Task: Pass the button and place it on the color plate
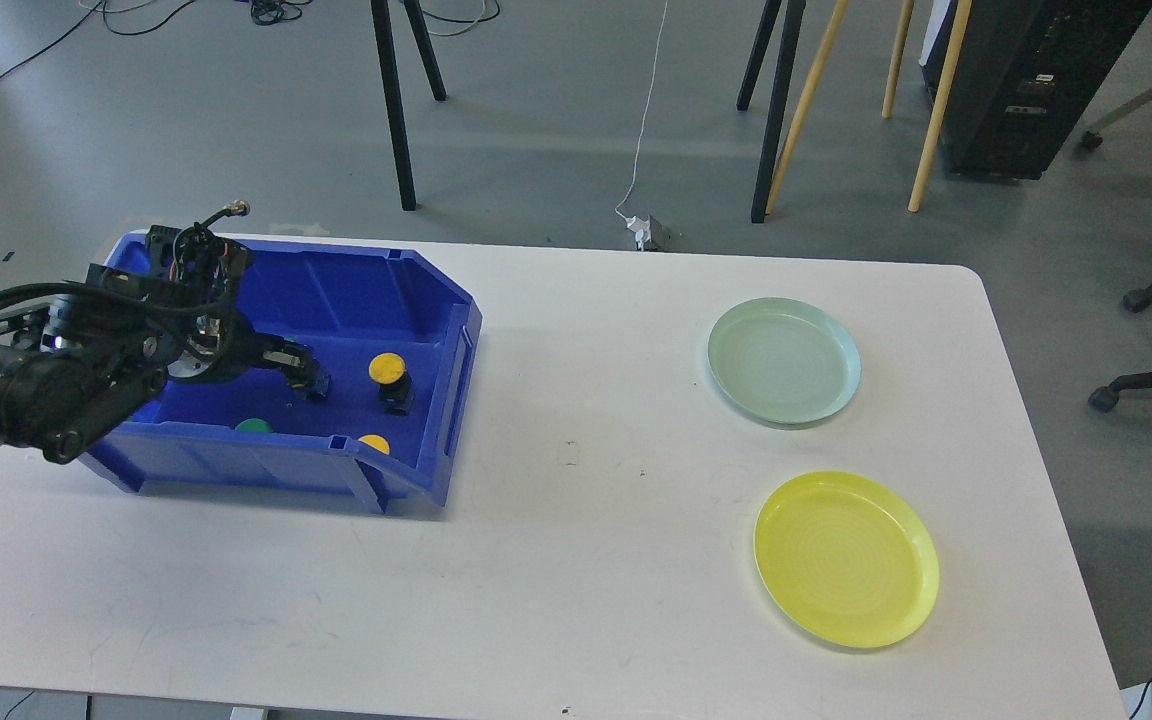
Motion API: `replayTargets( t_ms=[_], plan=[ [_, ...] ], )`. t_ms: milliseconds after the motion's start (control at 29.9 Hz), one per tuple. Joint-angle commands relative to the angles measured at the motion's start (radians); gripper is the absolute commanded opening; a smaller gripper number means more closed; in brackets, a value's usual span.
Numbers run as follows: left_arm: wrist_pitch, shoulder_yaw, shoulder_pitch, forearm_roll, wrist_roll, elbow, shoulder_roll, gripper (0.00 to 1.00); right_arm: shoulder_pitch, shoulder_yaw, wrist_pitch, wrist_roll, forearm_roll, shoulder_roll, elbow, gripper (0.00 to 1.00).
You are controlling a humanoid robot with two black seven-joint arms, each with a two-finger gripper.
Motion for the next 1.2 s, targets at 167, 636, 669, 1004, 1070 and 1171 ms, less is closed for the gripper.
replayTargets(
  t_ms=[167, 636, 669, 1004, 1070, 1171],
  plan=[
    [0.0, -0.029, -0.067, -0.075, 0.001, -0.245, 0.233, 0.26, 0.007, -0.001, 0.0, 0.0, 0.0, 0.03, 0.001, 0.99],
    [0.0, -0.347, -0.198, -0.558, 0.0, -0.345, 0.174, 0.27, 0.084, 0.035, 0.0, 0.003, 0.015, 0.108, 0.021, 0.99],
    [0.0, -0.346, -0.218, -0.587, 0.0, -0.342, 0.148, 0.27, 0.092, 0.044, 0.0, 0.003, 0.015, 0.122, 0.024, 0.99],
    [0.0, -0.347, -0.344, -0.709, -0.003, -0.101, -0.222, 0.27, 0.21, 0.054, 0.0, 0.002, 0.015, 0.28, 0.199, 0.99],
    [0.0, -0.347, -0.346, -0.738, -0.003, -0.069, -0.257, 0.27, 0.219, 0.054, 0.0, 0.002, 0.014, 0.296, 0.28, 0.99],
    [0.0, -0.346, -0.344, -0.753, -0.003, -0.055, -0.288, 0.27, 0.221, 0.054, 0.0, 0.003, 0.014, 0.3, 0.415, 0.99]
  ],
)
